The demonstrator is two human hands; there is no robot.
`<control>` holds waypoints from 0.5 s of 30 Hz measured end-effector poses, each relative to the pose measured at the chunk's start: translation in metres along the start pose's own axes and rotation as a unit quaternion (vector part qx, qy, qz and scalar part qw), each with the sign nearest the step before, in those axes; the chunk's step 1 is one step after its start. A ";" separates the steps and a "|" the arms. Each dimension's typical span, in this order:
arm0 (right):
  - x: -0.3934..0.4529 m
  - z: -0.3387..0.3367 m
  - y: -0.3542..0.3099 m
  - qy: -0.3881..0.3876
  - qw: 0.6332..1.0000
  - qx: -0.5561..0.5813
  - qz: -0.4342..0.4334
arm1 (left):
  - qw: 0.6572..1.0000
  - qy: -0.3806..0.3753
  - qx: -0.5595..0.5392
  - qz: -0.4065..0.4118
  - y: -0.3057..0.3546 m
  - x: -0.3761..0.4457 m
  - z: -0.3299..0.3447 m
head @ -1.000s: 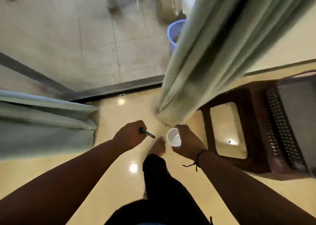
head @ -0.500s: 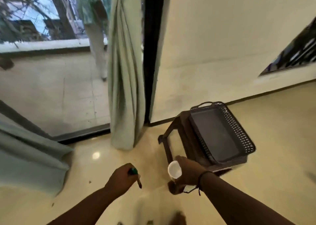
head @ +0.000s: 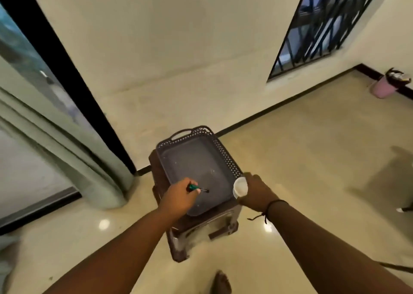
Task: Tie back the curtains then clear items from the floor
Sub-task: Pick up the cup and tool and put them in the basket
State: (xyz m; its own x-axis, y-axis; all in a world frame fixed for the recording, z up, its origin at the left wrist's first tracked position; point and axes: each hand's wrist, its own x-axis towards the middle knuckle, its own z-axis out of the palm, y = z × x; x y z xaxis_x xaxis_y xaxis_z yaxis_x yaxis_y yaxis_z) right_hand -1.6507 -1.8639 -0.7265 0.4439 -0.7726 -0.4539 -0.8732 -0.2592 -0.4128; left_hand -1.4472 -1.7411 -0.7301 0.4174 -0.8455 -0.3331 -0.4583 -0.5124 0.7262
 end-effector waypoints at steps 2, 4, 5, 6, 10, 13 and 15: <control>0.016 -0.004 0.015 0.015 0.999 0.041 0.011 | 0.998 -0.015 0.062 0.028 0.015 0.010 0.015; 0.031 -0.002 0.020 0.022 0.998 0.061 0.003 | 0.996 -0.016 0.087 0.033 0.023 0.020 0.025; 0.039 0.000 0.023 0.026 0.997 0.065 -0.008 | 0.996 -0.015 0.087 0.026 0.026 0.027 0.030; 0.048 0.002 0.025 0.031 0.997 0.070 -0.018 | 0.997 -0.009 0.079 0.015 0.030 0.034 0.034; 0.079 0.016 0.028 0.048 0.996 0.019 -0.072 | 0.999 0.033 0.020 -0.038 0.034 0.060 0.046; 0.099 0.027 0.034 0.053 0.988 -0.108 -0.099 | 0.998 0.026 -0.013 -0.063 0.029 0.079 0.058; 0.107 0.035 0.040 0.054 0.979 -0.164 -0.113 | 0.996 0.018 -0.036 -0.082 0.024 0.091 0.067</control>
State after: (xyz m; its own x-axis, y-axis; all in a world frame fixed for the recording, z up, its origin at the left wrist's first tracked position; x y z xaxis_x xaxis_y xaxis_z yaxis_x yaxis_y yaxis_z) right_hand -1.6317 -1.9365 -0.8192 0.6241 -0.7263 -0.2881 -0.7811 -0.5883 -0.2091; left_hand -1.4722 -1.8406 -0.7836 0.5105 -0.7452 -0.4291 -0.3259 -0.6295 0.7054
